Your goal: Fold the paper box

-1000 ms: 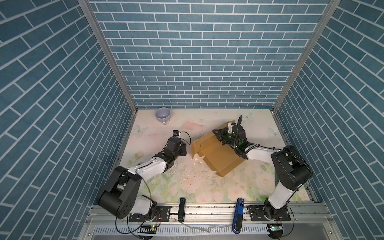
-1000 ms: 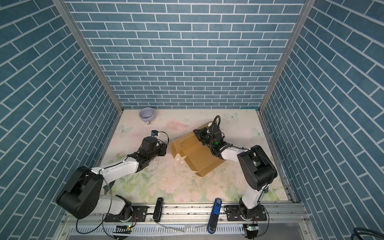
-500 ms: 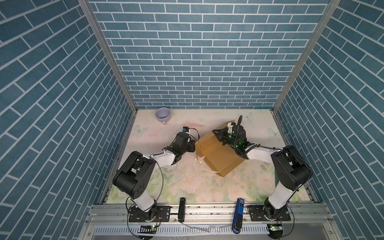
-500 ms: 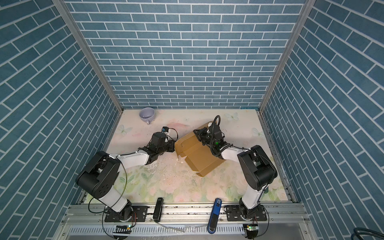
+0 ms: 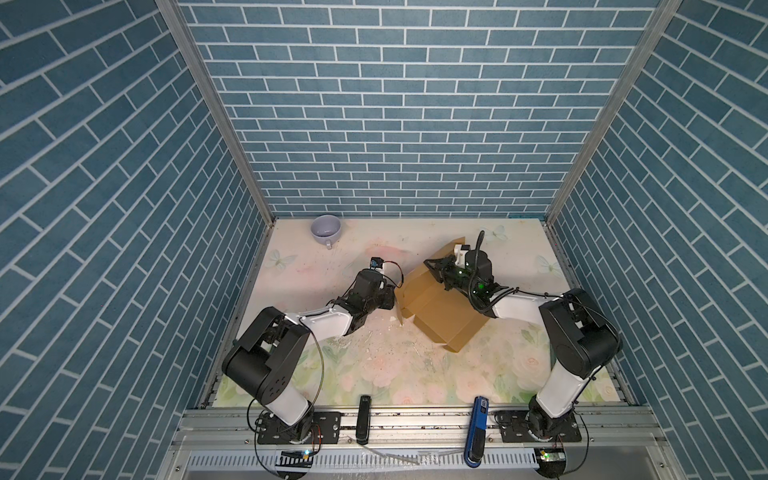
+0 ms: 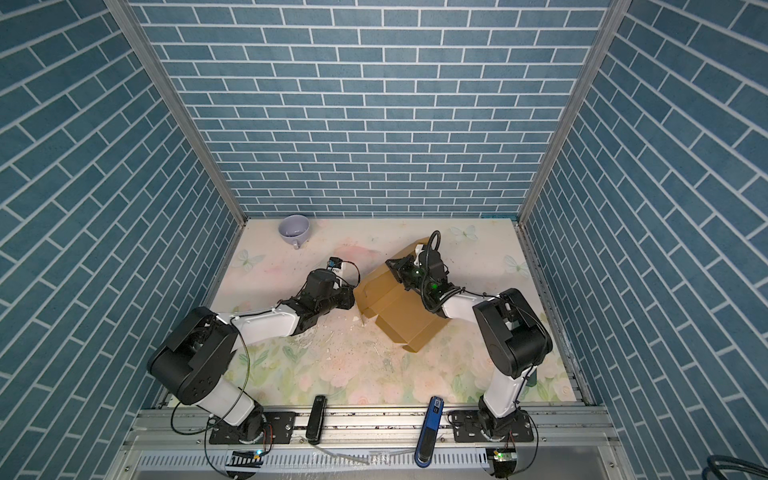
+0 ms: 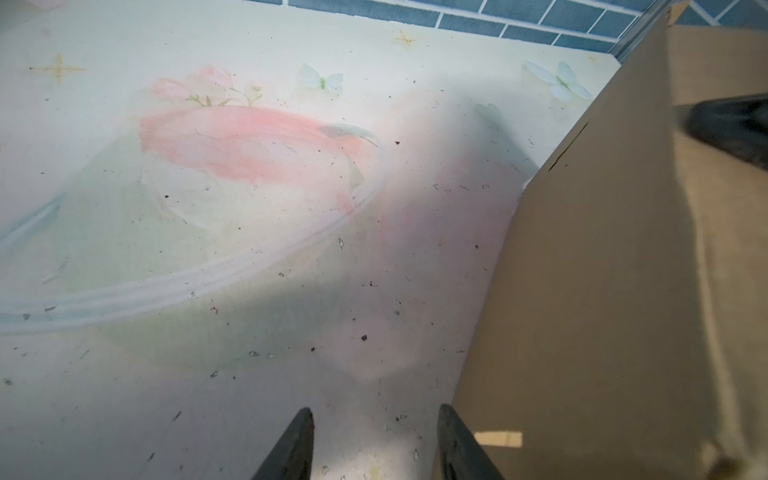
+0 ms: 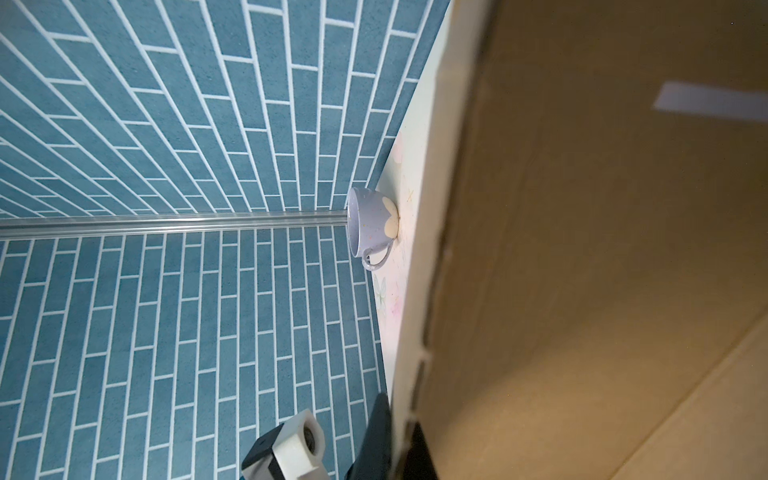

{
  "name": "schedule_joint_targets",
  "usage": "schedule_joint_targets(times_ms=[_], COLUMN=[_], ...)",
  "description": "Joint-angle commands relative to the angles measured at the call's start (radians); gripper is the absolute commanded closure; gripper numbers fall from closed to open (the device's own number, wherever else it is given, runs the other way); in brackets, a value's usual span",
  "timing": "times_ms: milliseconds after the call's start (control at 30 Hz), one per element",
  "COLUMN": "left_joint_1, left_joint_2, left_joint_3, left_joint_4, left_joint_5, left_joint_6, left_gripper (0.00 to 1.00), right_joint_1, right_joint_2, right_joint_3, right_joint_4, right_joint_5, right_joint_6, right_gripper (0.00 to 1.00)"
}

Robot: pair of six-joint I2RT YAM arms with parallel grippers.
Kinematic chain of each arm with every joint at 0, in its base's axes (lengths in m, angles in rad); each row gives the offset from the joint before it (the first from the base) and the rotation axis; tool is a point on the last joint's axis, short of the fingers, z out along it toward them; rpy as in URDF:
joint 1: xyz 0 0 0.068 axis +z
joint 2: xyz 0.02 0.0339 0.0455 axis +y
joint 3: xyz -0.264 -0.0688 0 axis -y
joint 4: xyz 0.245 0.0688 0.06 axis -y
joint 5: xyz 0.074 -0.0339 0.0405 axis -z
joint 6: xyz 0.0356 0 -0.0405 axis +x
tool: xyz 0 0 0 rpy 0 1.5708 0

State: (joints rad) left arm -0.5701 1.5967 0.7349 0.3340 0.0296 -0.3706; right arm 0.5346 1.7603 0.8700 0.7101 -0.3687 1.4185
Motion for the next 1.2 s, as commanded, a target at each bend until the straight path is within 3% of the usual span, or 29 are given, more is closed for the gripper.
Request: schedule_joint_targets(times_ms=[0,833,1167], left_joint_1=[-0.023,-0.16,-0.164], left_joint_2=[-0.039,-0.072,-0.071], left_joint_3=[-0.008,-0.019,-0.014], left_joint_4=[0.019,0.009,-0.022], left_joint_5=[0.017,-0.077,-0.088], left_joint_6=[-0.008,-0.091,-0.092], left_gripper=[0.51,0.5,0.5], right_joint_1=[0.001,-0.011,-0.045], right_joint_2=[0.049,0.077,0.027], right_joint_3=[-0.023,-0.052,-0.04], right_joint_4=[0.01,0.114,-0.002], right_joint_5=[-0.03,-0.067,-0.159], right_joint_6=[-0.087,-0.097,-0.206], right_gripper=[0.99,1.0,0.99])
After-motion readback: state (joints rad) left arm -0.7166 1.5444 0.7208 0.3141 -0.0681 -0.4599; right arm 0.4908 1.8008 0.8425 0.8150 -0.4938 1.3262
